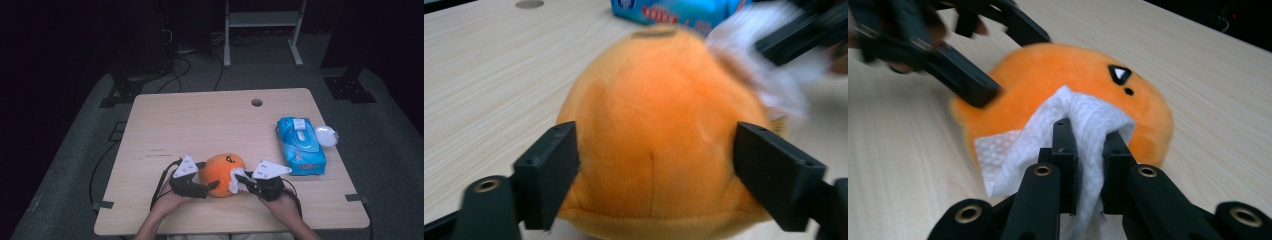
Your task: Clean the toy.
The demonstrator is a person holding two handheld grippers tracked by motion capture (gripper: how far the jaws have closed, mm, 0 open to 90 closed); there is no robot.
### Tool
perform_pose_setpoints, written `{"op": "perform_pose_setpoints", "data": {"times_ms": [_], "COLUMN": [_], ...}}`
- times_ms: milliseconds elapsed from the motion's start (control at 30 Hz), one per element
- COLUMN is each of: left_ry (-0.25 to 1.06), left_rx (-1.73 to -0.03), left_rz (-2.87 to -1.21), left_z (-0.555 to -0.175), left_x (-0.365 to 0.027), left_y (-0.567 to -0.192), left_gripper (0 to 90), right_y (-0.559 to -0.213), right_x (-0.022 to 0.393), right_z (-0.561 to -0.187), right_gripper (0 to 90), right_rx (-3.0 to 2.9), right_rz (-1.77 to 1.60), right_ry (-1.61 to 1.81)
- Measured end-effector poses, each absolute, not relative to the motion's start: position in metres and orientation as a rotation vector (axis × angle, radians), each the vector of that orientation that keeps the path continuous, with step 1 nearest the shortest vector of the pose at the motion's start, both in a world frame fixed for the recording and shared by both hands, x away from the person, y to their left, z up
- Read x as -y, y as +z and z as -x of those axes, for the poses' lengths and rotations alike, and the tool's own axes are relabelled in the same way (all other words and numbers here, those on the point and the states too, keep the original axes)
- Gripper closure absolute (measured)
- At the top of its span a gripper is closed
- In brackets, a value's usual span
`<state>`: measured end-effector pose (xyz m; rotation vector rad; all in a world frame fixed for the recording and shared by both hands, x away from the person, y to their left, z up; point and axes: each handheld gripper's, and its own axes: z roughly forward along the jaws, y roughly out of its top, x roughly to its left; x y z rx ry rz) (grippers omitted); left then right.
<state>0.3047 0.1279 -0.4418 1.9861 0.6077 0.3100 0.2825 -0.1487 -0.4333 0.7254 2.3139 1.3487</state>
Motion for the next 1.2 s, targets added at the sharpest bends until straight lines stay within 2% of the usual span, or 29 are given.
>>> {"op": "perform_pose_setpoints", "data": {"times_ms": [67,133,167,200,233,267,433,633,900,1200], "left_ry": [0.3,0.304,0.282,0.282,0.264,0.269,0.283,0.252,0.247,0.235], "left_rx": [-0.619,-0.622,-0.619,-0.619,-0.599,-0.588,-0.586,-0.671,-0.696,-0.682], "left_rz": [-1.935,-1.95,-1.966,-1.966,-1.979,-1.986,-1.98,-1.917,-1.903,-1.903], "left_z": [-0.304,-0.305,-0.306,-0.306,-0.307,-0.306,-0.305,-0.311,-0.314,-0.313], "left_x": [-0.134,-0.136,-0.136,-0.136,-0.135,-0.134,-0.13,-0.139,-0.138,-0.138], "left_y": [-0.433,-0.434,-0.438,-0.438,-0.441,-0.444,-0.442,-0.444,-0.449,-0.449], "left_gripper": [18.2,24.3,27.9,36.9,36.9,43.0,41.2,31.1,32.9,31.3], "right_y": [-0.435,-0.435,-0.434,-0.434,-0.434,-0.431,-0.429,-0.428,-0.433,-0.427], "right_x": [0.155,0.158,0.157,0.155,0.155,0.145,0.117,0.131,0.105,0.139], "right_z": [-0.288,-0.29,-0.289,-0.287,-0.287,-0.279,-0.261,-0.271,-0.255,-0.279], "right_gripper": [80.4,80.4,80.4,80.4,80.4,80.4,80.3,80.4,80.3,80.4], "right_rx": [-2.3,-2.295,-2.297,-2.297,-2.297,-2.303,-2.338,-2.302,-2.362,-2.282], "right_rz": [-0.762,-0.784,-0.781,-0.768,-0.768,-0.715,-0.538,-0.614,-0.488,-0.684], "right_ry": [1.34,1.35,1.353,1.36,1.36,1.354,1.316,1.304,1.281,1.328]}}
